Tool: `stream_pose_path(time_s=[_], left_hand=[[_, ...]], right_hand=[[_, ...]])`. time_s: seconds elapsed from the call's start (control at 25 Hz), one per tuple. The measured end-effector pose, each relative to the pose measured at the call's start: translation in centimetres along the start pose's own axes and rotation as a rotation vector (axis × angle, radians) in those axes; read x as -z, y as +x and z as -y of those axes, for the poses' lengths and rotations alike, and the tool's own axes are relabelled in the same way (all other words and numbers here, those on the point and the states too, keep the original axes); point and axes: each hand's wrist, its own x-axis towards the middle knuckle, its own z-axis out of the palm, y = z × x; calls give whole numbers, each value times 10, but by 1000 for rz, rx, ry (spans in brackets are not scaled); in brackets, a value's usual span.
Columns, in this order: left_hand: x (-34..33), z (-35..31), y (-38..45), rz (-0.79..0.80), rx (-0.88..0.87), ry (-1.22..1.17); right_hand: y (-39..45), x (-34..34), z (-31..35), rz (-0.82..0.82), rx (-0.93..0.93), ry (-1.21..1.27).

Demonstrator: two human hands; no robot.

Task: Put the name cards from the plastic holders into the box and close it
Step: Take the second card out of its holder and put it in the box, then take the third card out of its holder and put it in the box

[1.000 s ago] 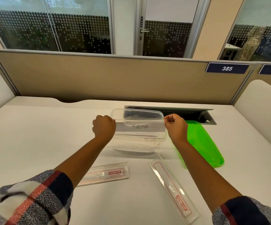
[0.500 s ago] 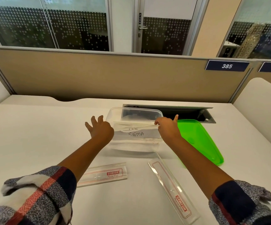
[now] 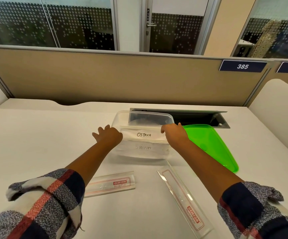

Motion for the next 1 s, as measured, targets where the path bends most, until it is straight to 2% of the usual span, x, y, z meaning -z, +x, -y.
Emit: stream_pose_path(time_s=[0.12, 0.2, 0.28, 0.36, 0.52, 0.72, 0.88, 1.0], left_hand=[[2, 4, -12, -81, -70, -84], [0, 6, -27, -202, -158, -145], [-4, 7, -48, -313, -244, -200], [-8, 8, -74, -357, -329, -229], [-21, 16, -129, -351, -500, -246], [-45, 35, -189, -360, -697, -122], [-68, 58, -212, -269, -712, -114], [-82, 77, -217, -165, -690, -146]], right_hand=[[-10, 1, -2, -85, 24, 106], [-23, 2, -2, -157, 66, 152], [-41, 3, 0, -193, 104, 173], [-62, 5, 3, -207, 121, 192], [-102, 7, 15, -267, 180, 266], [-147, -14, 38, -267, 299, 271], [-174, -46, 44, -224, 323, 265], [-184, -70, 38, -157, 203, 277]])
